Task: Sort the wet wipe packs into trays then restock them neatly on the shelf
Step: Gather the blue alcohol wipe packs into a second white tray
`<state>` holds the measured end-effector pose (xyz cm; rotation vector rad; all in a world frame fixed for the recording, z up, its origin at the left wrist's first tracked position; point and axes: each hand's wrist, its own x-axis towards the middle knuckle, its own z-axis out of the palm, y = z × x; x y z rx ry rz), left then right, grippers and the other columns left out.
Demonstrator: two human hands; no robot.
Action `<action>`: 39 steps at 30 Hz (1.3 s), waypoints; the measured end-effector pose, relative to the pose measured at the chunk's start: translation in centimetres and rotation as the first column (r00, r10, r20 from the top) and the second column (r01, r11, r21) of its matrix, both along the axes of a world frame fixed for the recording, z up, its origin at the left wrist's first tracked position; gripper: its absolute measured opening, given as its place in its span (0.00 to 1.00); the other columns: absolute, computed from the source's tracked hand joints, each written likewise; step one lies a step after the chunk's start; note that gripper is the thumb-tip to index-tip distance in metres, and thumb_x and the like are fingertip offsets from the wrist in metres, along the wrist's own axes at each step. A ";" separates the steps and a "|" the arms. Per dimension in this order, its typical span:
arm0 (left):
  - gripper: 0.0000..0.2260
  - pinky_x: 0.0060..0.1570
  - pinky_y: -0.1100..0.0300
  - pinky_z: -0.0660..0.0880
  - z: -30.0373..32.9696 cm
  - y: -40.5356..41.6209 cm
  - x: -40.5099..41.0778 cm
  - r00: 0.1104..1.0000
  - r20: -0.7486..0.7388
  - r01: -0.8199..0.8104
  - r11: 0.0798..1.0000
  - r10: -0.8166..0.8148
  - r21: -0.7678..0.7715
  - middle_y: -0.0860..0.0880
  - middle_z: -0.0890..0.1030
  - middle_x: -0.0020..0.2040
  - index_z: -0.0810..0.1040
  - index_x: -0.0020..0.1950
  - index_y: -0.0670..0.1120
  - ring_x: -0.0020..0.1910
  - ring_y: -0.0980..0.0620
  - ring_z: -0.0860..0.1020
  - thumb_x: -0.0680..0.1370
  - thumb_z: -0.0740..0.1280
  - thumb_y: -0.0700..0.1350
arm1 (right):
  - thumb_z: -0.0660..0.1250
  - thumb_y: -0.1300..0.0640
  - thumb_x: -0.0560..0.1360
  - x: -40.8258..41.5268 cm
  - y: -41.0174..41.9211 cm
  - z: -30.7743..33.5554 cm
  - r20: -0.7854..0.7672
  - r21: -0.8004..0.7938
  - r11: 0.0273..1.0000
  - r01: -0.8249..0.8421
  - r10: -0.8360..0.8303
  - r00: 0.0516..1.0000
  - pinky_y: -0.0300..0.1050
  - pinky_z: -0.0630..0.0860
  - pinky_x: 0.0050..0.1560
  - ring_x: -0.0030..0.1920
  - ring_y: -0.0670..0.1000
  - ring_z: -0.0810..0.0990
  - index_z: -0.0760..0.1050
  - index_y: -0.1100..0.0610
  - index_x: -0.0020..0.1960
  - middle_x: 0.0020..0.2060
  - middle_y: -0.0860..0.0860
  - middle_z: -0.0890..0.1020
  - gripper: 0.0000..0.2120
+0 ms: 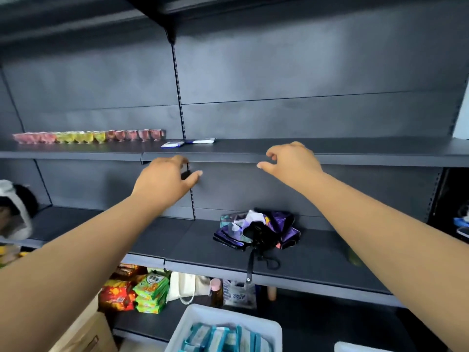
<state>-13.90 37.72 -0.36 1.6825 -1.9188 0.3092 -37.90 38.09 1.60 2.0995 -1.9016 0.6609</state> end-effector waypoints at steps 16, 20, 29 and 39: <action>0.23 0.57 0.54 0.70 0.7 -23.3 7.6 0.999 -0.041 -0.027 0.998 0.030 0.063 0.44 0.77 0.60 0.72 0.65 0.43 0.62 0.44 0.72 0.77 0.62 0.56 | 0.60 0.42 0.77 6.6 -25.0 0.2 0.178 0.092 0.996 -0.012 -0.004 0.984 0.46 0.70 0.56 0.63 0.53 0.69 0.72 0.53 0.64 0.59 0.49 0.78 0.21; 0.23 0.54 0.55 0.70 1.1 -29.2 9.9 0.994 -0.114 0.008 0.998 -0.001 0.068 0.43 0.79 0.57 0.71 0.65 0.42 0.59 0.44 0.74 0.77 0.62 0.56 | 0.60 0.41 0.76 8.5 -29.3 0.0 0.220 0.115 0.993 0.021 -0.046 0.975 0.44 0.71 0.55 0.62 0.51 0.72 0.72 0.52 0.64 0.59 0.48 0.78 0.21; 0.22 0.59 0.60 0.65 0.7 -44.1 16.4 0.976 -0.059 0.218 0.949 -0.210 0.229 0.46 0.74 0.66 0.70 0.69 0.47 0.64 0.47 0.71 0.78 0.60 0.56 | 0.61 0.40 0.75 16.1 -41.1 -0.3 0.235 0.171 0.971 0.169 -0.207 0.950 0.44 0.73 0.50 0.57 0.52 0.76 0.74 0.51 0.61 0.57 0.49 0.79 0.20; 0.19 0.58 0.67 0.60 -0.8 -51.4 18.6 0.859 -0.207 0.511 0.793 -0.467 0.331 0.52 0.68 0.71 0.69 0.69 0.52 0.69 0.54 0.64 0.80 0.54 0.56 | 0.51 0.40 0.79 21.7 -52.6 -0.3 -0.065 0.422 0.886 0.191 -0.180 0.981 0.47 0.59 0.68 0.73 0.52 0.59 0.57 0.52 0.75 0.74 0.50 0.59 0.28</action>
